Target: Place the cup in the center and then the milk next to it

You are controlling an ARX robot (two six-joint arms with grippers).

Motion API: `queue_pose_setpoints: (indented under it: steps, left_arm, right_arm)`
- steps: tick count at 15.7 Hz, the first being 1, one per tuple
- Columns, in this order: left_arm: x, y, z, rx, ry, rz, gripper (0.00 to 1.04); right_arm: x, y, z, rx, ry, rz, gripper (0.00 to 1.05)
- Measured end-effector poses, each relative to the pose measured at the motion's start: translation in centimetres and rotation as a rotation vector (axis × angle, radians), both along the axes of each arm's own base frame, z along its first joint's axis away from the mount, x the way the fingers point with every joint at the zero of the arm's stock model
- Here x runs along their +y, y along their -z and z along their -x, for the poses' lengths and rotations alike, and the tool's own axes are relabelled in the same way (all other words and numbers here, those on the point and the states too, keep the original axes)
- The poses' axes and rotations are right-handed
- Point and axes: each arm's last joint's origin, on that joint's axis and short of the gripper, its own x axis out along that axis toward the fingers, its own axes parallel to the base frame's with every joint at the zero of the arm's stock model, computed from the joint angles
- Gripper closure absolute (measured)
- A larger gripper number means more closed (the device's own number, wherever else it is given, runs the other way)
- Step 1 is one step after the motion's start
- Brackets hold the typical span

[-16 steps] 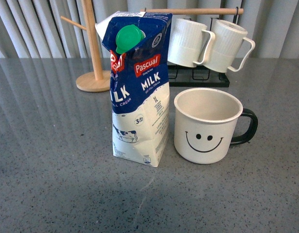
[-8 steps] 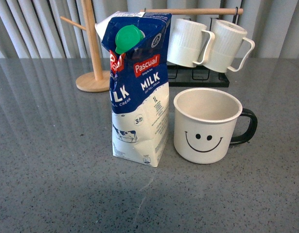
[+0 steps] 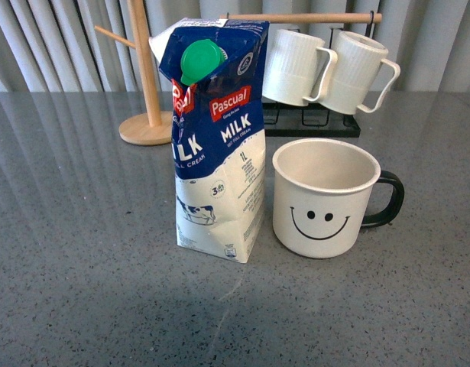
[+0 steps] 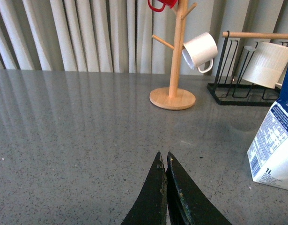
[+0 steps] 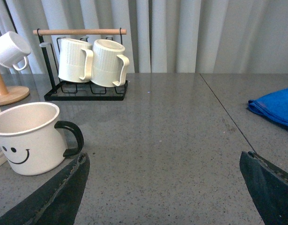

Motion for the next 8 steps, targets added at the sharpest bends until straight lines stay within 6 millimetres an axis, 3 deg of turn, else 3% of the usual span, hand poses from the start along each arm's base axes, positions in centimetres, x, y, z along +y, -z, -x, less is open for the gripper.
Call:
queue_pose_setpoints:
  steps: [8]
  left_arm:
    - [0.01, 0.64, 0.77, -0.007, -0.001, 0.0, 1.04]
  right_arm:
    - [0.0, 0.0, 0.0, 0.0, 0.0, 0.0, 0.07]
